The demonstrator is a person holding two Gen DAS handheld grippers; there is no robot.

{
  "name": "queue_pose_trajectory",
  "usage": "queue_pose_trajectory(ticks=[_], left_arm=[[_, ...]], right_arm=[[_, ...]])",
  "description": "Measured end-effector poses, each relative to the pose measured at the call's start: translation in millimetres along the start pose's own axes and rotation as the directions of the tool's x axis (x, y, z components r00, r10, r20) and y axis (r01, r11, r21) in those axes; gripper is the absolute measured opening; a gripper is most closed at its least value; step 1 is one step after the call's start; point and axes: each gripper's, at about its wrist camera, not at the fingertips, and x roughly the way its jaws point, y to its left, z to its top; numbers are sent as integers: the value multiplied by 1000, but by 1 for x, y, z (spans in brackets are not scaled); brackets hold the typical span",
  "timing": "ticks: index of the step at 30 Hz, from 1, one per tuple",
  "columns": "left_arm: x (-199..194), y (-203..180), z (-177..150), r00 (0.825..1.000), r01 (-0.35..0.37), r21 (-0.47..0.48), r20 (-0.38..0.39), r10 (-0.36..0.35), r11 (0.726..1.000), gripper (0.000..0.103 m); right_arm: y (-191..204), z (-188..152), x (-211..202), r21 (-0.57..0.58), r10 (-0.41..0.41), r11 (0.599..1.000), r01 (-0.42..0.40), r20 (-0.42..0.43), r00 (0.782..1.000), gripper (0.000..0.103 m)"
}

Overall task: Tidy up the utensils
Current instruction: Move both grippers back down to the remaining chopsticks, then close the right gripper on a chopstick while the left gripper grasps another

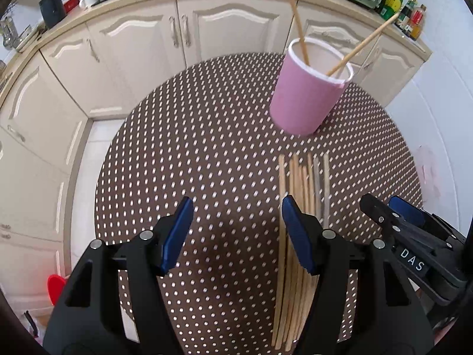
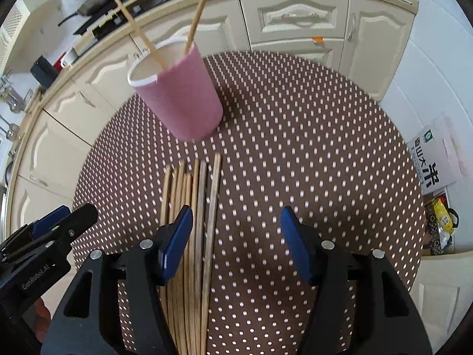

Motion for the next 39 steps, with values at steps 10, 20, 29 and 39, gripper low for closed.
queue_pose_trajectory(ticks=[10, 20, 29, 39], left_arm=[[26, 9, -24, 996, -1, 6, -93, 1, 1000, 62], [47, 8, -33, 988, 31, 39, -154, -24, 999, 63], [57, 11, -28, 983, 56, 37, -175, -49, 998, 65], [75, 10, -19, 979, 73, 31, -193, -66, 997, 66]], right_arm=[[3, -25, 32, -27, -58, 998, 55, -107, 993, 59], [17, -38, 44, -63, -92, 994, 85, -131, 987, 59], [54, -39, 56, -164, -201, 971, 172, -181, 963, 57], [83, -41, 57, -182, -184, 972, 147, -211, 960, 6]])
